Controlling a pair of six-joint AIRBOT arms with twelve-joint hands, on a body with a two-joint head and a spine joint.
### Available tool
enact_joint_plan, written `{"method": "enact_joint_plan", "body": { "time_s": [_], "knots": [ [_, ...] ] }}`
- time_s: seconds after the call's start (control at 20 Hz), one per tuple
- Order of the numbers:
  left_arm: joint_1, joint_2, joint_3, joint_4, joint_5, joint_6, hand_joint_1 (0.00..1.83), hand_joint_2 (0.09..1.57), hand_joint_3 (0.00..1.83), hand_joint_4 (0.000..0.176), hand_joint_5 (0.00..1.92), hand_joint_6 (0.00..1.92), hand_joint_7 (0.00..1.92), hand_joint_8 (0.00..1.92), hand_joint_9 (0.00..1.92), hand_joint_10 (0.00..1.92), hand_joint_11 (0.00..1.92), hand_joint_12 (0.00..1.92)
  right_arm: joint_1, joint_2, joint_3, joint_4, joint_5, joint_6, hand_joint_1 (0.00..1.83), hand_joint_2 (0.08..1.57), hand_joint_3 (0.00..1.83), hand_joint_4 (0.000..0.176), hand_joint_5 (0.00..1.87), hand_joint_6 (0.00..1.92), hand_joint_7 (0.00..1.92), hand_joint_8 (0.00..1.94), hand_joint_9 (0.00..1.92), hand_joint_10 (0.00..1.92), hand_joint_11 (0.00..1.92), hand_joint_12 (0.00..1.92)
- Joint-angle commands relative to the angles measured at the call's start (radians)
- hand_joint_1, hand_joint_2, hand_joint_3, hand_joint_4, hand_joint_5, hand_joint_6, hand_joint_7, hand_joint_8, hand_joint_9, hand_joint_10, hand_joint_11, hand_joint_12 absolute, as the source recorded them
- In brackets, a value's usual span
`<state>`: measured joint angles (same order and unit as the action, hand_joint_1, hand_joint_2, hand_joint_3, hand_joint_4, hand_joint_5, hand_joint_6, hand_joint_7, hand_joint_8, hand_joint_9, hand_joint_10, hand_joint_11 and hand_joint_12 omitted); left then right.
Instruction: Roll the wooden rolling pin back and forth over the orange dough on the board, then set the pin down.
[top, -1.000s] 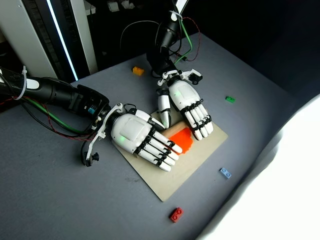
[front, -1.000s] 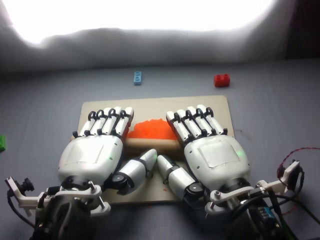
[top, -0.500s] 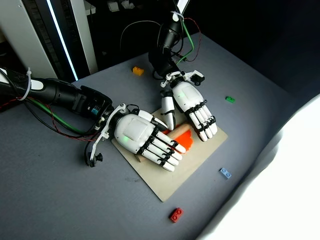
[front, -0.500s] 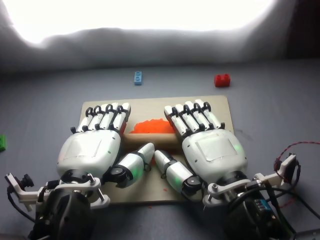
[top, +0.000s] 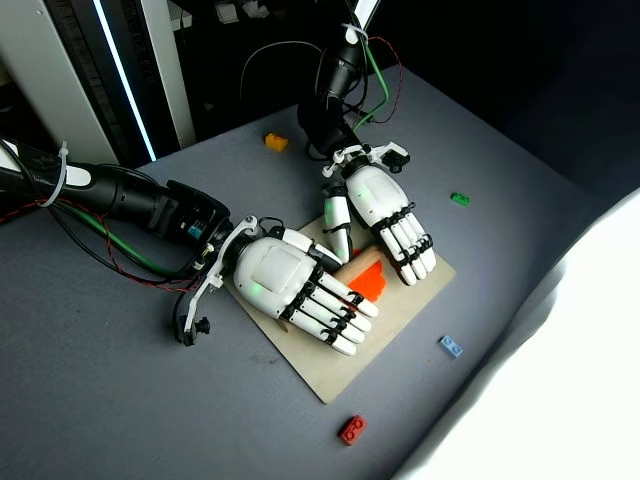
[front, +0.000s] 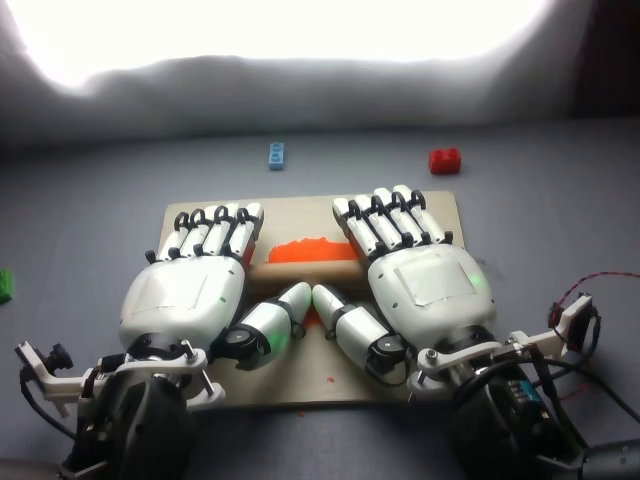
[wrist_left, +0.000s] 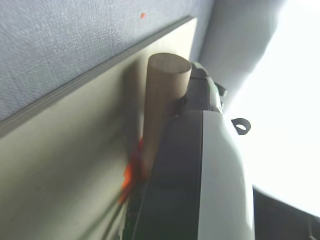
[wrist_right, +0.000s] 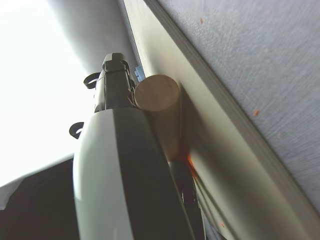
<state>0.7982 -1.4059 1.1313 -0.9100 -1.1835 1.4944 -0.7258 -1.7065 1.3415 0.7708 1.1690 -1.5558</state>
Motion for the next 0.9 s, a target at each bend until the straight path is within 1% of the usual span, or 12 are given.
{"method": "enact_joint_plan", "body": {
  "time_s": [0.0,0.25,0.35,0.85],
  "knots": [
    [-0.007,-0.004,0.009,0.036,-0.067,-0.001,0.00,1.39,0.00,0.000,0.00,0.00,0.00,0.00,0.00,0.00,0.00,0.18,0.008,-0.001,0.006,-0.042,0.054,0.012,0.00,1.35,0.01,0.000,0.06,0.02,0.08,0.00,0.03,0.01,0.00,0.00],
    [-0.012,-0.005,0.018,0.031,-0.059,-0.001,0.00,1.39,0.00,0.000,0.00,0.00,0.00,0.00,0.00,0.00,0.00,0.20,0.014,-0.002,0.027,-0.042,0.048,0.023,0.00,1.36,0.01,0.000,0.06,0.02,0.07,0.00,0.02,0.00,0.00,0.00],
    [-0.013,-0.005,0.022,0.025,-0.056,-0.001,0.00,1.44,0.02,0.000,0.01,0.00,0.00,0.00,0.00,0.00,0.00,0.17,0.016,-0.002,0.034,-0.042,0.045,0.025,0.00,1.39,0.03,0.000,0.07,0.02,0.08,0.01,0.04,0.01,0.00,0.00],
    [-0.025,-0.006,0.050,0.018,-0.031,-0.009,0.00,1.44,0.01,0.000,0.01,0.00,0.00,0.00,0.00,0.00,0.00,0.16,0.022,-0.003,0.056,-0.041,0.026,0.035,0.00,1.39,0.03,0.000,0.07,0.02,0.08,0.01,0.04,0.01,0.00,0.00]
  ]
}}
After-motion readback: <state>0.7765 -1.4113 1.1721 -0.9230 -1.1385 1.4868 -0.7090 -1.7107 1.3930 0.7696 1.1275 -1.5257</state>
